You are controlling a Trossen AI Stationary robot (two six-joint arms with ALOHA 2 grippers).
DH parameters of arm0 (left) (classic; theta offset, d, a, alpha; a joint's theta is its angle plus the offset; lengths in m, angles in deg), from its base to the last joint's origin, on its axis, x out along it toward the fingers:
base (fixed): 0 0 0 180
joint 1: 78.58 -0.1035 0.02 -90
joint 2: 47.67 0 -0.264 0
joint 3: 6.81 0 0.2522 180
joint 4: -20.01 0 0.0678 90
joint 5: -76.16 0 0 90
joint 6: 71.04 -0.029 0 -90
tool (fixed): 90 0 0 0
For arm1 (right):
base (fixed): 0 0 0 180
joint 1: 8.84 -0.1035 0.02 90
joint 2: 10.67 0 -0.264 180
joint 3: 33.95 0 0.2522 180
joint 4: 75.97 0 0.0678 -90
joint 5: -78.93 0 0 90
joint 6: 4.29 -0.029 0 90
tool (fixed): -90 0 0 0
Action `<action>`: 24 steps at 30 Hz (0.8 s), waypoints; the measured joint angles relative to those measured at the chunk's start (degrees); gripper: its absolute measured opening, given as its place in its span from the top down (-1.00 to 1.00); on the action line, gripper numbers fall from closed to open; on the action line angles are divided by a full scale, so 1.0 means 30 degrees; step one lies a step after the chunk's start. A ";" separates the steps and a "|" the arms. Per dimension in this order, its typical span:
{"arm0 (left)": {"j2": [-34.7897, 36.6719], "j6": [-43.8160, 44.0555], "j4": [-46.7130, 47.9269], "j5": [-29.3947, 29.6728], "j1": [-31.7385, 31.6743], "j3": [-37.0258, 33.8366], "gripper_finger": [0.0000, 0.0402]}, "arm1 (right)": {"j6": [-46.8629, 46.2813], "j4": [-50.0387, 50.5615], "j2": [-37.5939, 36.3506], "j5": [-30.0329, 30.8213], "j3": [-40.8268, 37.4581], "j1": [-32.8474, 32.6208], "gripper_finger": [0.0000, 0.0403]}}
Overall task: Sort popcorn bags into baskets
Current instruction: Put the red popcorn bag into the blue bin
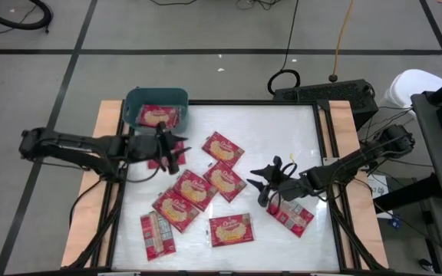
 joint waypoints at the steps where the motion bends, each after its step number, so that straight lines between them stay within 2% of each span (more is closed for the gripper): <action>1: 0.0026 -0.0004 -0.0944 0.0015 0.0269 -0.0523 0.21 | -0.0298 -0.0033 0.0126 -0.0265 0.0000 0.0026 0.24; 6: -0.0318 0.0157 -0.4210 0.0025 0.1240 -0.2286 0.21 | -0.1841 -0.0020 0.1379 -0.1430 0.0000 0.0230 0.24; 11: -0.0656 0.0754 -0.5283 0.0032 0.1684 -0.3074 0.21 | -0.3746 -0.0167 0.3498 -0.2648 0.0000 0.0580 0.24; 15: -0.0732 0.1133 -0.5324 0.0039 0.1811 -0.3296 0.21 | -0.2908 -0.1456 0.5096 -0.2948 0.0005 0.0643 0.22; 18: -0.0732 0.1209 -0.5351 0.0039 0.1808 -0.3362 0.21 | -0.2473 -0.2064 0.5995 -0.2918 0.0022 0.0798 0.12; 24: -0.0732 0.1317 -0.5373 0.0047 0.1808 -0.3362 0.21 | -0.1733 -0.3372 0.7528 -0.2899 0.0025 0.1146 -0.22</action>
